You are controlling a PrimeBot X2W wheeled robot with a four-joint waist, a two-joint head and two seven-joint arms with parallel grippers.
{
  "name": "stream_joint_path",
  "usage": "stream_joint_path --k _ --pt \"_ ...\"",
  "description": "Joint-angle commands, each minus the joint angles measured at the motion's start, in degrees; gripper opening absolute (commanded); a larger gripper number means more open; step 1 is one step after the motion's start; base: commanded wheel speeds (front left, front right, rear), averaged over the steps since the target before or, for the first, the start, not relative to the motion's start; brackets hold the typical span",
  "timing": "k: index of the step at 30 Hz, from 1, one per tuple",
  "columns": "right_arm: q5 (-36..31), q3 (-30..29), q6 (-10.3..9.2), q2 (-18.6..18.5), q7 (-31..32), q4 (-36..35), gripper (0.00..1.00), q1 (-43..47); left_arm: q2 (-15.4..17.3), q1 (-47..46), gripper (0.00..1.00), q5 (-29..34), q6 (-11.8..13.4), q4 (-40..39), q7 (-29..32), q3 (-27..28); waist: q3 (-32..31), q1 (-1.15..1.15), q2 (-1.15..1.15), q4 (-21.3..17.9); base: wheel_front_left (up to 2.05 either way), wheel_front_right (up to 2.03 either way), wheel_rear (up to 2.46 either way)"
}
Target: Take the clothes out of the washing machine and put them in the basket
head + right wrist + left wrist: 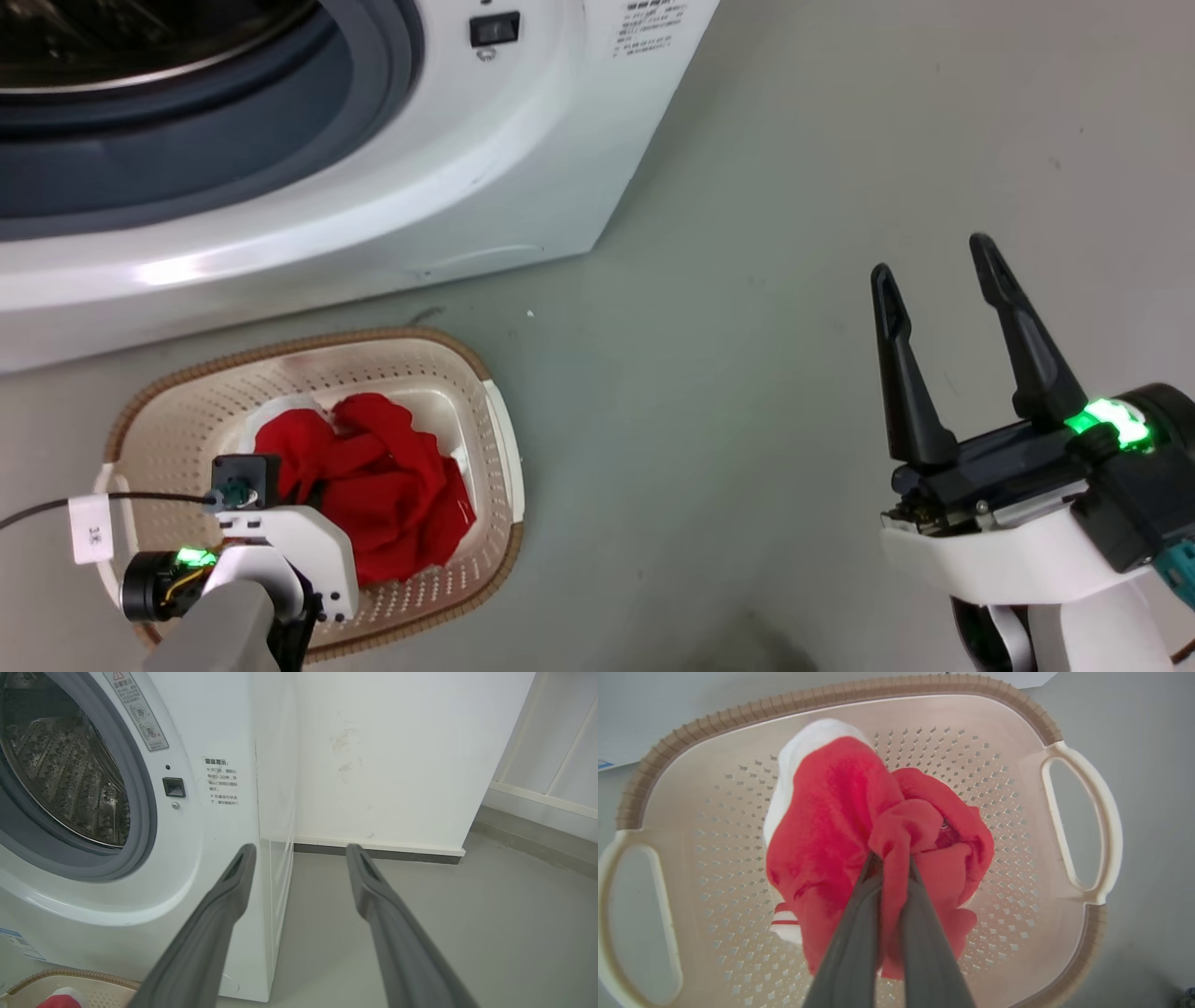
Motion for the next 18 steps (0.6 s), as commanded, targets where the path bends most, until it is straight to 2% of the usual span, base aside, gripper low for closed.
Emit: stream_joint_path --k 1,7,17,18 --pt "0.31 -0.03 -0.02 0.04 -0.13 -0.39 1.0 -1.38 -0.16 -1.78 0.0 0.34 -0.35 1.76 0.03 -0.1 2.92 -0.01 0.0 -0.55 0.0 0.0 0.0" --pt "1.24 -0.48 -0.02 0.03 -0.13 -1.1 1.0 -3.62 0.23 -5.93 0.0 -0.25 -0.01 8.02 0.79 0.28 7.08 -0.01 0.0 -1.21 0.0 0.0 0.0" --pt "2.17 -1.03 -0.02 0.03 -0.13 -2.16 1.0 -5.61 0.83 -9.99 0.0 -0.56 1.3 10.83 0.81 0.53 11.36 -0.01 0.0 -1.77 0.0 0.0 0.0" --pt "2.23 -0.97 -0.02 0.03 -0.13 -2.09 1.0 -5.74 0.85 -10.14 0.08 -0.52 1.39 10.97 0.8 0.47 11.37 -0.01 0.0 -1.79 0.0 0.0 0.0"
